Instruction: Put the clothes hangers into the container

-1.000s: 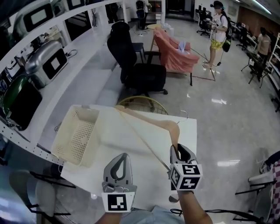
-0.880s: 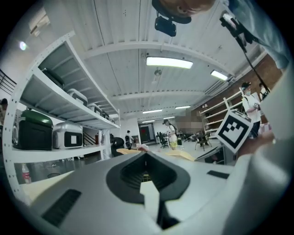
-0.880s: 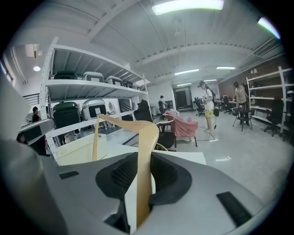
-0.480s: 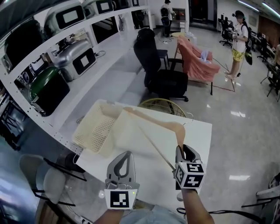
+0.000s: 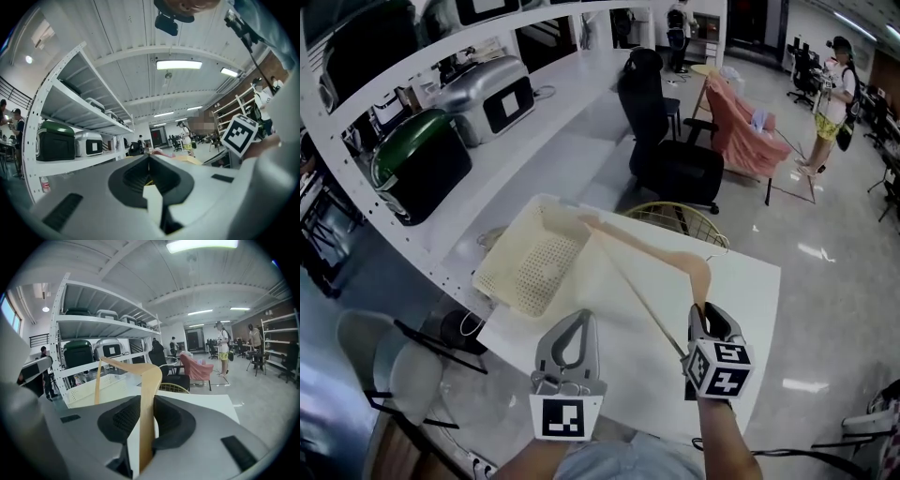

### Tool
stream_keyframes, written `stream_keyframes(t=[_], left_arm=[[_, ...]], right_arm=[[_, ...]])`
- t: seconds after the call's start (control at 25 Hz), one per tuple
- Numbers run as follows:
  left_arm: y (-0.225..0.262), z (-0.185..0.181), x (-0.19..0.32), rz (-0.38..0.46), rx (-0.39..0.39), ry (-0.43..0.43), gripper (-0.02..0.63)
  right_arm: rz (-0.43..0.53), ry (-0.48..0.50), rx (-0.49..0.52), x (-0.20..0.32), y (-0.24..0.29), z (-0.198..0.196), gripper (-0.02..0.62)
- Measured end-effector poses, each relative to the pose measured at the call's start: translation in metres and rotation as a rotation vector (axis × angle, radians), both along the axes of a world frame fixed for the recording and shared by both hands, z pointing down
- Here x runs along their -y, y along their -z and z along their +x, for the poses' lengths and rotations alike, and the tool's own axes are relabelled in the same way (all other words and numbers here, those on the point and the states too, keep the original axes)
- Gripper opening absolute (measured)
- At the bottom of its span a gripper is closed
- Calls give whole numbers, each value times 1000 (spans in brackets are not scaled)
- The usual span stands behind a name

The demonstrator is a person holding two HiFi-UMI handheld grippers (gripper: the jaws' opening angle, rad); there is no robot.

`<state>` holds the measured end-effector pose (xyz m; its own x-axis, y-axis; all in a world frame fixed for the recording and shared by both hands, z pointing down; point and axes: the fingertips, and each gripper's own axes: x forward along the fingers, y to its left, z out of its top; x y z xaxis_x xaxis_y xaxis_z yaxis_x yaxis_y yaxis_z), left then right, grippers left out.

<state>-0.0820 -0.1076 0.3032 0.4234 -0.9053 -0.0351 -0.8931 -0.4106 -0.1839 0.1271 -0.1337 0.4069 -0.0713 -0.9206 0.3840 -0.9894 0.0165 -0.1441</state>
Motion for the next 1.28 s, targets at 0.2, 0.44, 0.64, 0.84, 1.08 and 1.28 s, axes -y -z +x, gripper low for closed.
stream_keyframes(t=[0.2, 0.44, 0.64, 0.84, 1.08, 1.28], left_arm=[[-1, -49, 32, -3, -5, -58, 11], [-3, -96, 72, -7, -19, -159, 12], [0, -119, 94, -7, -29, -228, 12], [-4, -122, 100, -26, -37, -264, 11], [-5, -112, 98, -20, -12, -270, 12], [-5, -108, 94, -43, -2, -224, 12]], right_arm=[[-17, -41, 16, 23, -4, -50, 94], [-9, -108, 13, 53, -1, -110, 94], [-6, -169, 12, 63, 1, -138, 94], [-5, -210, 9, 64, 3, -142, 92], [-9, -230, 18, 60, 0, -127, 92], [-17, -194, 20, 64, -1, -123, 94]])
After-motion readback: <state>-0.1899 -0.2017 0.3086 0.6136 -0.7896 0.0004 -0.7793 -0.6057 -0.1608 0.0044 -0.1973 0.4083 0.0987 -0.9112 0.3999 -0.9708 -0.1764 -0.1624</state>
